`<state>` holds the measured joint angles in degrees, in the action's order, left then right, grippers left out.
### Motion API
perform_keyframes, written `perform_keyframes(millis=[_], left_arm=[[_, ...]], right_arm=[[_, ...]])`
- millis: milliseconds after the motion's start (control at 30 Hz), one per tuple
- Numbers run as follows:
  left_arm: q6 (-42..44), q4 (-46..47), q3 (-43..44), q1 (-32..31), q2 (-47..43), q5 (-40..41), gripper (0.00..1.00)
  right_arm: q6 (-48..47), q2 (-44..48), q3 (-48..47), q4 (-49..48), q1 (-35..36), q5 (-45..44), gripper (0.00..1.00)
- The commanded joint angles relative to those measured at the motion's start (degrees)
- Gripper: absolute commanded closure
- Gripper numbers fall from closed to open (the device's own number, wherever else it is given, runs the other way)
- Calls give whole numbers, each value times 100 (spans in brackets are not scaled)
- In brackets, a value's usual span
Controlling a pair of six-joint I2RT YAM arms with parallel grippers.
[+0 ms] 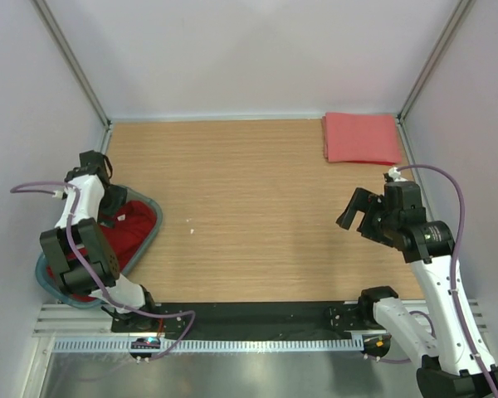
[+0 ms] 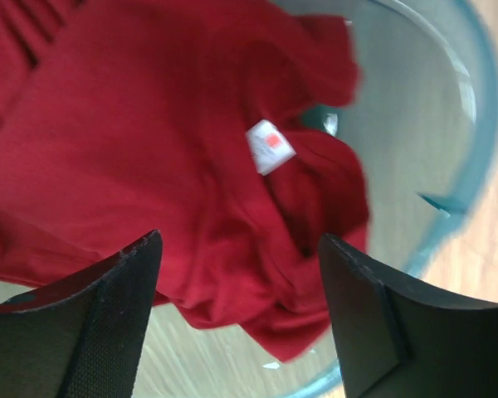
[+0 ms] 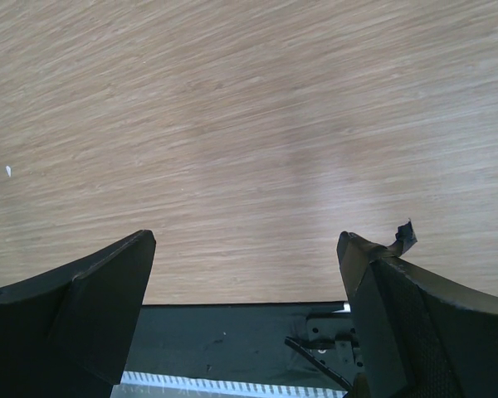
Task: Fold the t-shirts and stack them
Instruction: Grab the tshirt from the pile, then move the tshirt to the center of the board
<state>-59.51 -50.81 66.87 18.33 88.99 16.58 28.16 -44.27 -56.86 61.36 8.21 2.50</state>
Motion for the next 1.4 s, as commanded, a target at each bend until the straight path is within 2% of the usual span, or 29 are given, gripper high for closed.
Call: perform_keyframes(millis=[0, 67, 233, 367, 400, 433, 500, 533, 600, 633, 700, 767, 833, 867, 933, 1000, 1033, 1100, 1167, 1233, 1367], left_arm=[[175, 403, -112, 267, 30, -163, 26], [263, 440, -122, 338, 276, -172, 25], [-59, 45, -122, 329, 1066, -120, 15], [-96, -79, -174, 329, 1331, -137, 18], [-62, 0, -244, 329, 1314, -172, 22], [-9, 27, -262, 329, 1279, -216, 34], [97, 106, -262, 329, 1112, -251, 46], [149, 89, -236, 329, 1059, -313, 59], [308, 1, -140, 295, 797, -357, 73], [334, -52, -61, 268, 647, -331, 87], [352, -271, 71, 146, 105, -278, 100], [396, -420, 177, 57, -319, -261, 100], [440, -570, 317, -74, -1101, -260, 100], [466, -893, 622, -153, -1321, -104, 100], [606, -1264, 1063, -705, -1787, 169, 100], [555, -1397, 1433, -1234, -2226, 119, 100], [502, -1310, 1460, -1366, -2829, -56, 100], [362, -792, 1487, -1673, -3394, -460, 100], [316, -398, 1592, -1780, -3799, -1312, 100], [465, -413, 1969, -2034, -3819, -2162, 100], [597, -483, 1962, -2499, -3775, -2879, 100]], right_arm=[[-188, 15, -238, 16, 32, -224, 0], [-180, 6, -238, 42, 41, -224, 0], [-109, -117, -273, 104, 41, -409, 0], [-30, -126, -255, 139, 41, -408, 0], [-30, -126, -264, 148, 32, -391, 0], [-13, -117, -255, 174, 32, -365, 0], [-4, -99, -255, 200, 32, -329, 0], [31, -82, -247, 218, 32, -329, 0], [66, -64, -229, 236, 32, -321, 0], [75, -55, -220, 244, 32, -321, 0], [84, -55, -246, 253, 154, -92, 1], [84, -81, -281, 245, 251, -66, 2], [93, -117, -317, 218, 400, -100, 4], [189, -143, -343, 201, 471, -118, 6], [312, -231, -378, 192, 620, -224, 7], [505, -292, -387, 139, 726, -224, 8], [549, -319, -370, 69, 787, -206, 8], [620, -371, -308, -27, 937, -101, 8], [655, -451, -264, -133, 1024, 74, 9], [664, -521, -308, -142, 1042, 188, 7], [497, -661, -448, -72, 1043, 198, 6]])
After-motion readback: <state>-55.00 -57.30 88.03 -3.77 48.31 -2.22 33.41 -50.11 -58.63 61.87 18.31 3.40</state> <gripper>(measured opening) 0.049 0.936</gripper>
